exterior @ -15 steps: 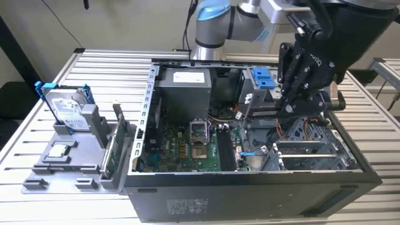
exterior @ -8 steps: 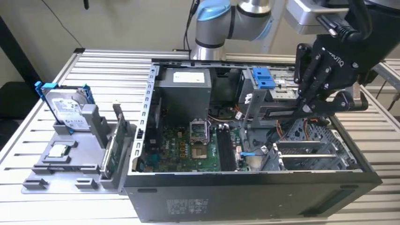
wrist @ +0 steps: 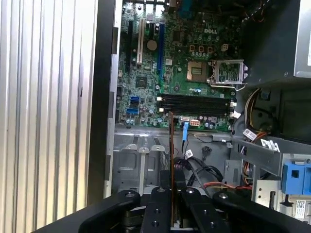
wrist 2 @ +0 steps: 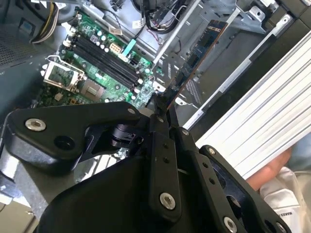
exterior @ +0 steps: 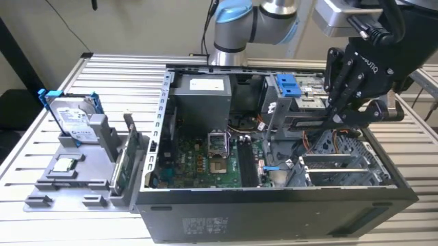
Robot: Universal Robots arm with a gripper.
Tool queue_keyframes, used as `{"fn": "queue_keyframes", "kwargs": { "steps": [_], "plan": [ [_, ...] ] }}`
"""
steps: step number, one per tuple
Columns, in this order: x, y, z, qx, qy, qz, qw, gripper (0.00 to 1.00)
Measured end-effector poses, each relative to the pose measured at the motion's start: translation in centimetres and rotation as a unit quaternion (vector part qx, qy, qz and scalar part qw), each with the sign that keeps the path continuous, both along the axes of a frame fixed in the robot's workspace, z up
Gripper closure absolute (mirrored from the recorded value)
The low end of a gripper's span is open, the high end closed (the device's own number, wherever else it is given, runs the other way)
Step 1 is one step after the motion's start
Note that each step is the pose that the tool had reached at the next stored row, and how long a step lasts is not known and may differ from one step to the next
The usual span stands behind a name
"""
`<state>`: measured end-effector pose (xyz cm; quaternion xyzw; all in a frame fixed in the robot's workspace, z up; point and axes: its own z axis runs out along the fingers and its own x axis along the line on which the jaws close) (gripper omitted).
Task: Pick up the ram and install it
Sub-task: 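Pick up the ram and move it above insertion slot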
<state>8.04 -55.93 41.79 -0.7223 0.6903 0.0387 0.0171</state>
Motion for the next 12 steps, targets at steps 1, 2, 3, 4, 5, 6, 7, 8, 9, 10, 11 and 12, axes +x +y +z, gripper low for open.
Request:
{"fn": "queue_keyframes", "kwargs": {
  "steps": [1, 2, 3, 4, 5, 6, 7, 8, 9, 10, 11, 12],
  "plan": [
    [0.0, 0.0, 0.0, 0.0, -0.0001, 0.0, 1.0, 0.85],
    [0.0, 0.0, 0.0, 0.0, -0.0001, 0.0, 1.0, 0.85],
    [0.0, 0.0, -0.01, 0.0001, -0.0001, 0.0, 1.0, 0.85],
    [-0.03, 0.03, -0.04, 0.0002, -0.0001, 0.0, 1.0, 0.85],
    [-0.17, 0.09, -0.07, 0.0001, -0.0002, 0.0, 1.0, 0.85],
    [-0.5, 0.16, -0.12, 0.0, -0.0003, -0.001, 1.0, 0.85],
    [-0.91, 0.22, -0.2, 0.0001, -0.0005, -0.001, 1.0, 0.85],
    [-1.31, 0.29, -0.27, 0.0001, -0.0008, -0.002, 1.0, 0.85],
    [-1.71, 0.38, -0.37, 0.0, -0.0011, -0.002, 1.0, 0.85],
    [-2.1, 0.5, -0.49, 0.0001, -0.0014, -0.003, 1.0, 0.85],
    [-2.48, 0.62, -0.59, 0.0001, -0.0018, -0.003, 1.0, 0.85],
    [-2.85, 0.74, -0.7, 0.0001, -0.0021, -0.004, 1.0, 0.85]
  ]
}}
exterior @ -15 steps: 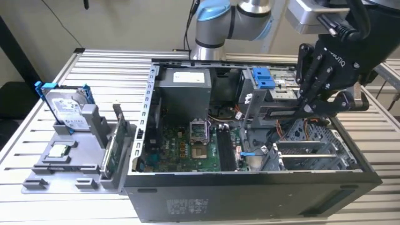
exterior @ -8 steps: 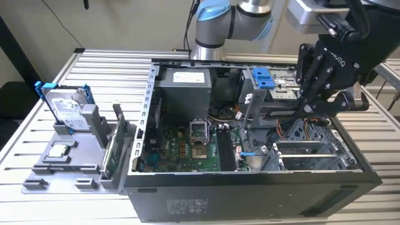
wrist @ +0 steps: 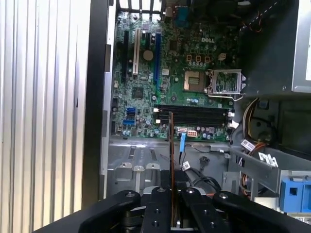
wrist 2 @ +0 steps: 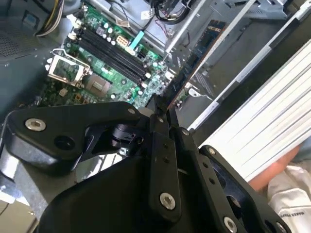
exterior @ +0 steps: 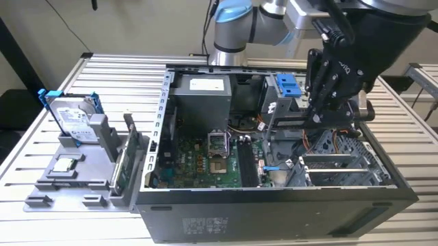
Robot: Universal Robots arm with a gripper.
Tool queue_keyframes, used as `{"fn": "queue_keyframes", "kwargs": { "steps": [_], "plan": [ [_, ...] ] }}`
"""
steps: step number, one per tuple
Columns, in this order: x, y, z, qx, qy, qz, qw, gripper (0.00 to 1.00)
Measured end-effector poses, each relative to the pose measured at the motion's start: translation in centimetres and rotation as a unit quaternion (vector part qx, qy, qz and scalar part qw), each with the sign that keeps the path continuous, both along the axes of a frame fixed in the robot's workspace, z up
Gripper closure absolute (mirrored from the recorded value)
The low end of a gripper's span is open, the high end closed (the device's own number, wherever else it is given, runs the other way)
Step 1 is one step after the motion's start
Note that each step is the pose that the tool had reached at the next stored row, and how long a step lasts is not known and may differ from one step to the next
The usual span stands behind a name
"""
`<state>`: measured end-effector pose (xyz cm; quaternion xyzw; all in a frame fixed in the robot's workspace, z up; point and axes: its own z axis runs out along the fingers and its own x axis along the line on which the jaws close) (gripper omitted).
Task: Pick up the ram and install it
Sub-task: 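Pick up the ram and move it above insertion slot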
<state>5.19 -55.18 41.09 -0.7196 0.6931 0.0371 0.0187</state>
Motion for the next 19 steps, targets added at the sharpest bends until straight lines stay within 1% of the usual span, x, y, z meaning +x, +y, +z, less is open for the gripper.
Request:
{"fn": "queue_keyframes", "kwargs": {
  "steps": [3, 5, 7, 9, 10, 19],
  "plan": [
    [-1.07, 0.36, -0.3, 0.0, -0.001, -0.002, 1.0, 0.85],
    [-1.53, 0.71, -0.45, 0.0, -0.0012, -0.002, 1.0, 0.85],
    [-1.64, 1.34, -0.54, 0.0, -0.0011, -0.002, 1.0, 0.85],
    [-1.69, 2.13, -0.61, 0.0, -0.0011, -0.002, 1.0, 0.85],
    [-1.72, 2.44, -0.64, 0.0, -0.0012, -0.002, 1.0, 0.85],
    [-1.91, 4.48, -0.77, 0.0003, -0.0012, -0.003, 1.0, 0.85]
  ]
}}
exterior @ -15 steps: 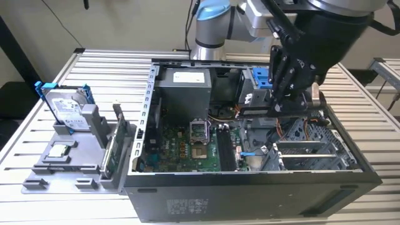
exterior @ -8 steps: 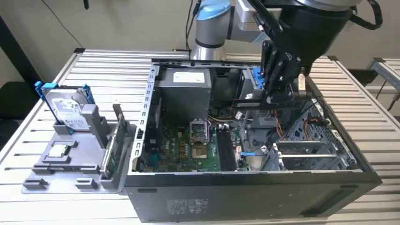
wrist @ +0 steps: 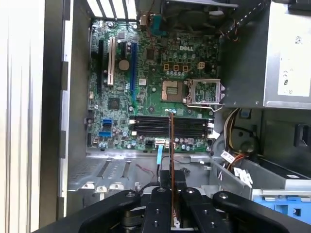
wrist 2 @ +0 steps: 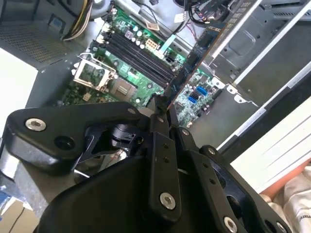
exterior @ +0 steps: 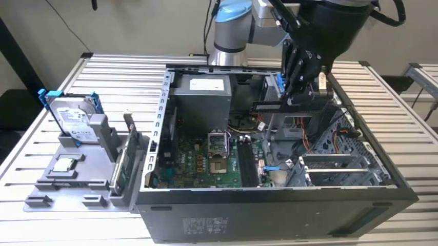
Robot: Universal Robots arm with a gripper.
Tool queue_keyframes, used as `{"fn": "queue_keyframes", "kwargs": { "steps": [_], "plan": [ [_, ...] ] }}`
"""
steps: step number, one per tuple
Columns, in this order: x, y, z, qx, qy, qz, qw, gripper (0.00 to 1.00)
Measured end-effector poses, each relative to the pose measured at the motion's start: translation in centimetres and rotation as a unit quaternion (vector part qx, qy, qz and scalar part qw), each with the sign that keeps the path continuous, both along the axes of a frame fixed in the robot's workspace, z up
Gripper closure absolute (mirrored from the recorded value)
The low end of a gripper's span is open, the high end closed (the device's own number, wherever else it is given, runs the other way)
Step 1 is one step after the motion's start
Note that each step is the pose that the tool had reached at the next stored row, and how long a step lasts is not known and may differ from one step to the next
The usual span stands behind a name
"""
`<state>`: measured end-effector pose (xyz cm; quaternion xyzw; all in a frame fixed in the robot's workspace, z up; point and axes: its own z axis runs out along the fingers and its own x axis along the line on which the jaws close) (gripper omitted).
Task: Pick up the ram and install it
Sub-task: 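Pick up the ram and move it above insertion slot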
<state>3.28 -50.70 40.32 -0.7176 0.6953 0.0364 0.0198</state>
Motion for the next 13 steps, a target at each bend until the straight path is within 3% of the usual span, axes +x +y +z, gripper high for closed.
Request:
{"fn": "queue_keyframes", "kwargs": {
  "steps": [13],
  "plan": [
    [-0.27, 2.77, -0.16, 0.0007, -0.0001, -0.001, 1.0, 0.85]
  ]
}}
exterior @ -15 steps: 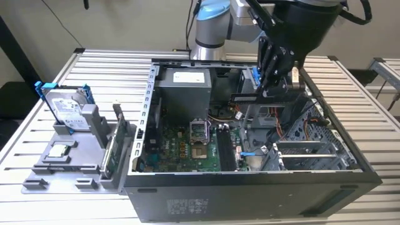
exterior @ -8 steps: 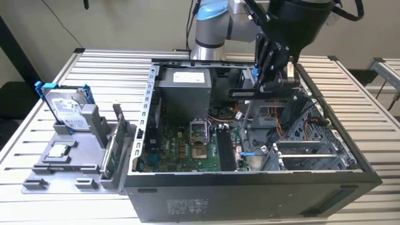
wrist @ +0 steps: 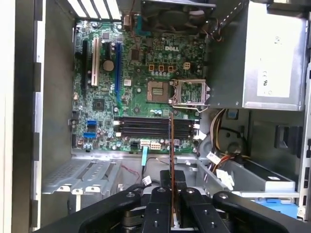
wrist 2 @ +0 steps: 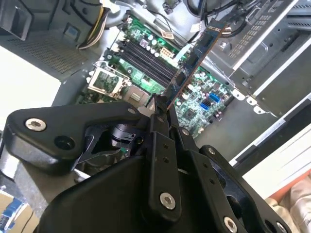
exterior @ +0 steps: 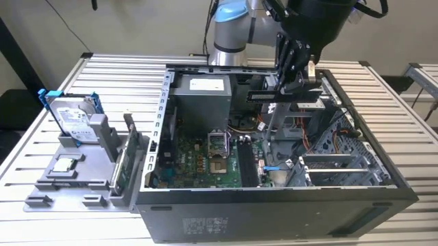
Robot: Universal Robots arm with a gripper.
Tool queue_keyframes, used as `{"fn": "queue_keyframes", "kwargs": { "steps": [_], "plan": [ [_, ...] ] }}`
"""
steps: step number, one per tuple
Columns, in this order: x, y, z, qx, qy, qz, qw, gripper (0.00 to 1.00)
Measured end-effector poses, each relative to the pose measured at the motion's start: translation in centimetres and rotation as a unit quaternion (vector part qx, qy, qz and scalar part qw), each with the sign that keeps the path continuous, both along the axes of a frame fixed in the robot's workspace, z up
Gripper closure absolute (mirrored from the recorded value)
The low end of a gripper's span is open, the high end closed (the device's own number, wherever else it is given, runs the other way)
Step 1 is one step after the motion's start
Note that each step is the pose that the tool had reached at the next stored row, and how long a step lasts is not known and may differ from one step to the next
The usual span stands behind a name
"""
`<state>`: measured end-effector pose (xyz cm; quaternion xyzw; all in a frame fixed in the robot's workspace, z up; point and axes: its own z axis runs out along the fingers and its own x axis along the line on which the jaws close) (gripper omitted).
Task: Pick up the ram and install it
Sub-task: 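Pick up the ram and move it above insertion slot, then insert the ram into the slot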
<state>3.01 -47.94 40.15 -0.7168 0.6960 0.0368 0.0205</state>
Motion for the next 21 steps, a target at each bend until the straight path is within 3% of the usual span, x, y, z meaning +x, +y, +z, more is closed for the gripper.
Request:
{"fn": "queue_keyframes", "kwargs": {
  "steps": [13, 21],
  "plan": [
    [-0.22, 2.75, -0.17, 0.0007, 0.0, -0.001, 1.0, 0.85],
    [-0.22, 2.89, -0.24, 0.0007, 0.0, -0.004, 1.0, 0.85]
  ]
}}
